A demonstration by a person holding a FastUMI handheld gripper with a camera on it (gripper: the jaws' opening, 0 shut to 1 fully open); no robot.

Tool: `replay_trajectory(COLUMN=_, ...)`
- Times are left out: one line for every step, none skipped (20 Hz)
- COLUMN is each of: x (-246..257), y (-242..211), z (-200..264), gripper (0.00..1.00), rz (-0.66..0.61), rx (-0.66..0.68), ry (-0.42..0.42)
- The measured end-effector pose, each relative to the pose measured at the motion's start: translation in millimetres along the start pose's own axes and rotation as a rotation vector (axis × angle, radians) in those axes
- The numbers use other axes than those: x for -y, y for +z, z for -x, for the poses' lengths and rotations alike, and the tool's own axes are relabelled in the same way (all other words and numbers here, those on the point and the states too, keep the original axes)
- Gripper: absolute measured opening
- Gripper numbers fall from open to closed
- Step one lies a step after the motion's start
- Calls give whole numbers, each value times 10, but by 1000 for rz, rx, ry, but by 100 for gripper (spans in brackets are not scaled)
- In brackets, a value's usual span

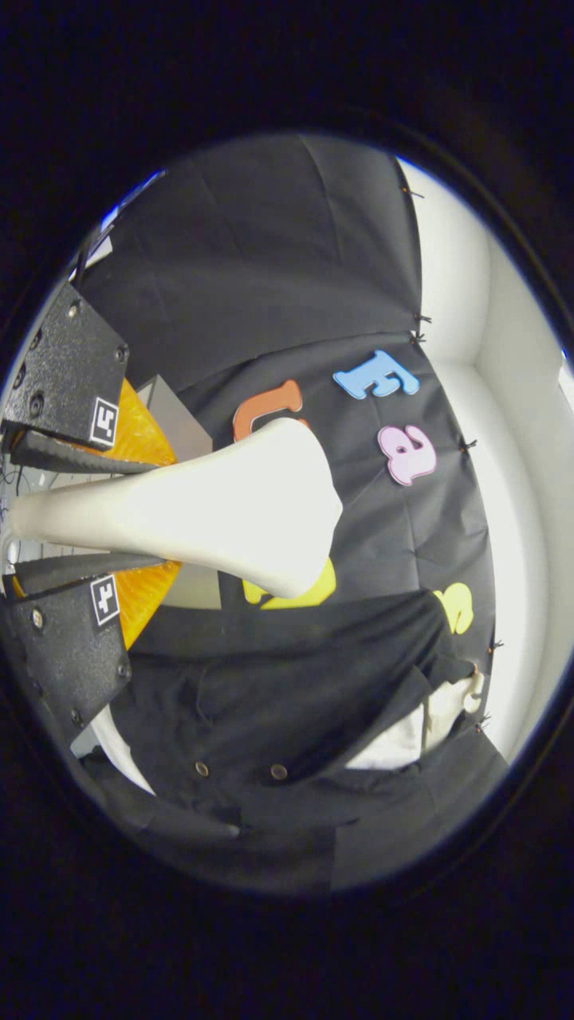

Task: Iron the clothes twice with a garment steamer, once on the left side and once on the right side.

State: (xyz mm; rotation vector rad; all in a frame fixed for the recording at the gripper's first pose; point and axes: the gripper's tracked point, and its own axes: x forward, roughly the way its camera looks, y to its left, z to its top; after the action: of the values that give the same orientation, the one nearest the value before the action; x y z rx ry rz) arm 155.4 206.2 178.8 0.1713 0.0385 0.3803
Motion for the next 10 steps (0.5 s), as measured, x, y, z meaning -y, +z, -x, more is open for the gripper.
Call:
replay_trajectory(x=120, y=71, z=132, gripper=45, rz=7, rx=15, ry=-21)
replay_trajectory(x=232, y=130, z=244, gripper=45, rz=7, rx=29, ry=-45)
replay_trajectory(x=367, y=225, z=328, gripper=45, rz=8, rx=42, ry=-71)
replay_trajectory(x=493, y=304, z=402, gripper=45, rz=6, rx=62, ry=-99)
replay_trajectory(x=626, y=416, z=457, gripper=45, rz=8, rx=80, ry=-126)
replay_trajectory(x=735, y=520, z=499, gripper=45, rz=4, rx=104, ry=-152)
replay_trajectory(x=846, y=640, z=521, gripper=45, rz=5, rx=123, ry=-174)
replay_trajectory(x=949, y=732, z=545, gripper=45, rz=4, rx=138, ry=-192)
replay_trajectory(x=1026, y=837, z=537, gripper=45, rz=1, rx=149, ry=-204)
replay_trajectory(x=1082, y=924, z=512, gripper=45, rz=1, rx=160, ry=-213)
